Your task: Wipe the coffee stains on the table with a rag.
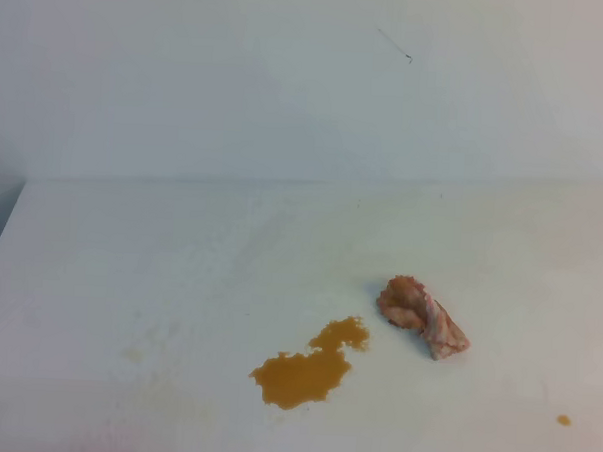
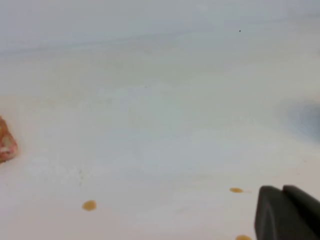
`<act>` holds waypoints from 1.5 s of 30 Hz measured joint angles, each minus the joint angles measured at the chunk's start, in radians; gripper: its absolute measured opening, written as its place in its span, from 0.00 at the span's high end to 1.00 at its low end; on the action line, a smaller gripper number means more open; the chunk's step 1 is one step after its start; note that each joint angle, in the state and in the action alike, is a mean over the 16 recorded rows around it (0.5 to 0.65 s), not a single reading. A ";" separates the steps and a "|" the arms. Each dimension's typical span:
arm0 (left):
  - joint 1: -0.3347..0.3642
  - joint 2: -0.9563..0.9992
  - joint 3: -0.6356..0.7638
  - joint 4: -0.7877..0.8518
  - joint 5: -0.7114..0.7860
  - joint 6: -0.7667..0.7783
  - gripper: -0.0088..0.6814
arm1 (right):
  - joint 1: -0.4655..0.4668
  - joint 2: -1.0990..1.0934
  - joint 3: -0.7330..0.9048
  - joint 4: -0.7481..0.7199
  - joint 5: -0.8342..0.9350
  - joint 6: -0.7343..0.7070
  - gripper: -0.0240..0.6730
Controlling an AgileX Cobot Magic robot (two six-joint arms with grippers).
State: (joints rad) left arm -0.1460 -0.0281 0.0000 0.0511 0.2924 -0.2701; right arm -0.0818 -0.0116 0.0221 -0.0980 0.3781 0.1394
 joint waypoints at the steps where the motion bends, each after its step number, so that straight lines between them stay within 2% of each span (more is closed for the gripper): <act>1: 0.000 0.000 0.000 0.000 0.000 0.000 0.99 | 0.000 0.000 0.000 0.000 0.000 0.000 0.97; 45: 0.000 0.000 0.002 0.000 0.000 0.000 0.99 | 0.000 0.000 0.000 0.000 -0.001 0.000 0.97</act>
State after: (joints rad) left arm -0.1460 -0.0281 0.0019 0.0511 0.2924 -0.2701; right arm -0.0818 -0.0116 0.0221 -0.0980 0.3775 0.1394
